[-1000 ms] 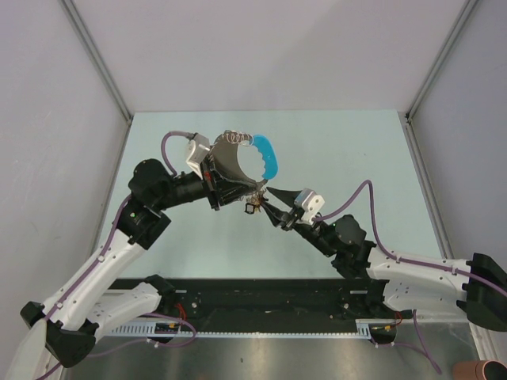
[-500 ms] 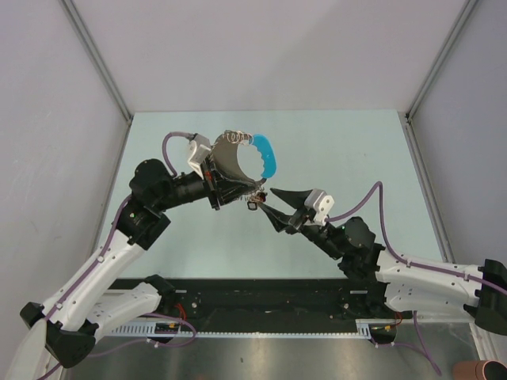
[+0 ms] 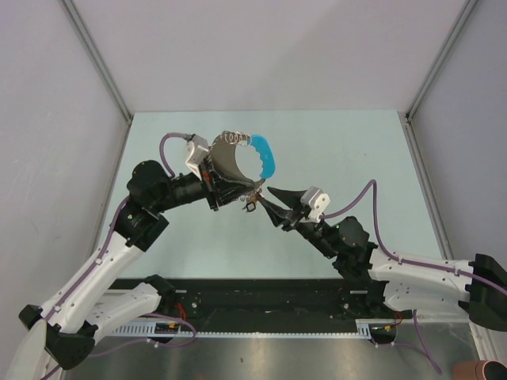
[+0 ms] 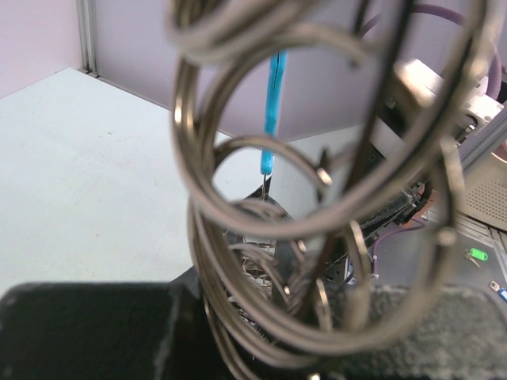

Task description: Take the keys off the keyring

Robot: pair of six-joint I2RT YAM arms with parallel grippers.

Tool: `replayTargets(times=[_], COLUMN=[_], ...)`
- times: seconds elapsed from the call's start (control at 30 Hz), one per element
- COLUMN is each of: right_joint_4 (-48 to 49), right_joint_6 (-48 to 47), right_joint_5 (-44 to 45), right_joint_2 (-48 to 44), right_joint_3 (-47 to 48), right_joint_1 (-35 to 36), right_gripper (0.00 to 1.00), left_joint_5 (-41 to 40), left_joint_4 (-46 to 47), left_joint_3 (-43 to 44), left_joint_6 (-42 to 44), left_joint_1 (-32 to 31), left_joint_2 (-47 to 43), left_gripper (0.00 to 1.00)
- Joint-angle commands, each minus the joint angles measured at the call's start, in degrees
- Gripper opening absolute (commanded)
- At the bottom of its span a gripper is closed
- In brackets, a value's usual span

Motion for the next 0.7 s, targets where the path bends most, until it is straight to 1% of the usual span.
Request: replayTargets(times=[0.0,0.13,0.33,0.43,0.47,0.5,0.67], right_joint_4=[4.2,4.2,5.3,5.9,6.4,6.6,8.4], right_joint_6=[-0.1,0.1,0.2,0.1,0.1,0.0,-0.5], right_joint_5=[1.1,0.9,0.8,1.1,1.2,1.2,2.4], right_joint_2=[0.1,0.1,1.7,2.8,3.1,3.7,5.0], right_joint_3=[0.7,0.8,1.0,1.5,1.5,1.6,1.7], right_joint_1=[0.5,0.8,0.9,1.0,1.1,1.1,1.2], right_gripper=[0.41,0.43,0.43,0.39,0.35,0.33,0.29], left_joint_5=[-0.6,-0.8,-0.6,-0.6,-0.6,-0.6,-0.4], left_joint_4=[2.6,2.8,3.5,3.5,3.5,3.5,3.7], left_joint_3=[2.0,1.6,1.5,1.6,1.5,1.5,1.4], left_joint_6=[0.5,0.7,0.3,0.1,0.0,0.0,-0.3], left_joint_1=[-0.2,-0.2,-0.2,-0.2,-0.2,-0.2,-0.2], left_joint_2=[-1.5,-1.4,-1.3,-1.1,-1.1,-1.1,-1.2], left_gripper=[0.00,0.00,0.00,0.00,0.00,0.01,0.00])
